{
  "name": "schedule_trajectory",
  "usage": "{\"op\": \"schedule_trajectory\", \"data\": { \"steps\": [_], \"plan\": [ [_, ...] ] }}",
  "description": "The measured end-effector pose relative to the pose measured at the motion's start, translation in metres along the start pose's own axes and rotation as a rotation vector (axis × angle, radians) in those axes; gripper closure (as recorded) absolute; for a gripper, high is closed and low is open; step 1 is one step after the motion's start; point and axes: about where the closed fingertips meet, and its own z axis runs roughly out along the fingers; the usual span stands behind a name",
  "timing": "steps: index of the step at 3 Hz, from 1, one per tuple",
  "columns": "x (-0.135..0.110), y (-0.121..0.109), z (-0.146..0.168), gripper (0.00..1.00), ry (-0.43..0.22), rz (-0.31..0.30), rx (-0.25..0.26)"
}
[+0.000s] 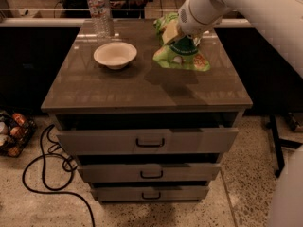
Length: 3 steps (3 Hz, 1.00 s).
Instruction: Pick green rice chip bag from paper bowl and place on counter
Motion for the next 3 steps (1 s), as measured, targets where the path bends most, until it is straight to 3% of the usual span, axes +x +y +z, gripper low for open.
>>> {"op": "schedule_trajectory", "data": {
  "steps": [2,3],
  "plan": [
    [0.039,-0.019,0.032,1.0,-0.037,-0.015,-0.115],
    [0.04,-0.018,0.034,0.82,-0.034,-0.02,-0.117]
  ]
}}
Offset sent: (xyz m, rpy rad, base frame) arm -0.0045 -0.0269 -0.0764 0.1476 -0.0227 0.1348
